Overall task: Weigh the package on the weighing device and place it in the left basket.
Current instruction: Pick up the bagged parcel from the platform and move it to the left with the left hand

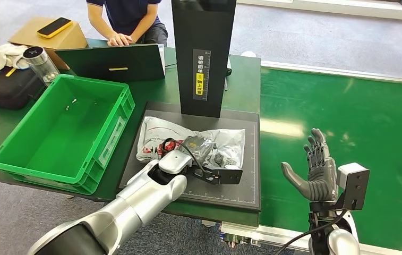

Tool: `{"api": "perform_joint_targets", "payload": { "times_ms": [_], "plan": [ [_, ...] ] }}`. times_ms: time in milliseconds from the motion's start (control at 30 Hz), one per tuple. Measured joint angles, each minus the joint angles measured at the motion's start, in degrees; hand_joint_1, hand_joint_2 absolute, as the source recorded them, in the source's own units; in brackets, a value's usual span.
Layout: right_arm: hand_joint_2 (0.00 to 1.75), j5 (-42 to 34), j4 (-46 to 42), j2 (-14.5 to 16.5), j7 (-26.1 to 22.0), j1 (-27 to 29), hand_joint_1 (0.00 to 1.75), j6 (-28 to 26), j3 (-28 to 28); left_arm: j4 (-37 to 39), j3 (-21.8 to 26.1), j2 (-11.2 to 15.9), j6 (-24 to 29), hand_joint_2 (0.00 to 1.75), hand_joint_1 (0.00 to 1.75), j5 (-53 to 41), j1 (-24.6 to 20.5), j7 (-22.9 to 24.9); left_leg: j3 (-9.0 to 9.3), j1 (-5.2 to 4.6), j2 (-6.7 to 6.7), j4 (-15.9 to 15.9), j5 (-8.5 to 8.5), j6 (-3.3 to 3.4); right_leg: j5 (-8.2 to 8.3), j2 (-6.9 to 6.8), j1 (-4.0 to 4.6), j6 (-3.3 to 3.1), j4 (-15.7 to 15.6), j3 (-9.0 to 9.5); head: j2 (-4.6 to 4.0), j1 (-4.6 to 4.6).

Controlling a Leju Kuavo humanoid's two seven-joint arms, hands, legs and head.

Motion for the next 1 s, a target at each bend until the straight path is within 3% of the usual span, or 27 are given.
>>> {"api": "perform_joint_targets", "payload": {
  "times_ms": [400, 567, 667, 867, 933, 1000],
  "plan": [
    [1.75, -0.02, -0.56, 0.42, 0.35, 1.21, 0.00, 0.01, 0.00, 0.05, 0.01, 0.49, 2.07, 1.75, 1.75, 0.68, 0.38, -0.56, -0.01, 0.00, 0.00, -0.01, 0.00, 0.00, -0.01, 0.00, 0.00, -0.01, 0.00, 0.00, 0.00, 0.00],
    [1.75, -0.13, -0.51, 0.42, 0.35, 0.97, 0.00, -0.08, 0.02, 0.05, 0.22, 1.22, 6.63, 1.75, 1.75, 1.61, 0.96, -0.31, -0.01, 0.00, 0.00, -0.01, 0.00, 0.00, -0.01, 0.00, 0.00, -0.01, 0.01, 0.00, 0.00, 0.01],
    [1.75, -0.81, -0.97, 0.42, 0.65, 1.19, 0.00, -0.19, -0.11, 0.05, 0.59, 2.66, 16.34, 1.75, 1.75, 1.43, 1.78, 2.17, -0.01, 0.00, 0.01, -0.01, 0.00, 0.00, -0.01, 0.01, 0.00, -0.01, 0.01, -0.03, -0.01, 0.01],
    [1.75, -2.32, -3.21, 0.42, 1.82, 2.31, 0.00, 0.15, -1.29, -0.33, 5.32, 8.39, 46.72, 1.75, 1.75, -0.71, 3.28, 8.98, -0.01, 0.01, 0.02, -0.07, 0.00, -0.01, -0.06, 0.01, 0.01, -0.09, 0.04, -0.08, 0.00, -0.01],
    [1.75, -2.57, -3.26, 0.42, 1.96, 2.28, 0.00, 0.16, -1.52, -1.38, 7.10, 10.21, 52.66, 1.75, 1.75, -3.70, 4.02, 11.47, -0.02, 0.01, 0.02, -0.07, 0.00, -0.02, -0.09, 0.01, 0.01, -0.13, 0.04, -0.09, -0.01, -0.01],
    [1.75, -2.82, -3.25, 0.42, 2.02, 2.25, 0.00, 0.12, -1.63, -3.94, 9.26, 11.88, 54.66, 1.75, 1.75, -8.08, 5.02, 13.63, -0.03, 0.01, 0.03, -0.07, -0.01, -0.03, -0.10, 0.02, 0.01, -0.15, 0.05, -0.10, -0.01, 0.00]
  ]
}}
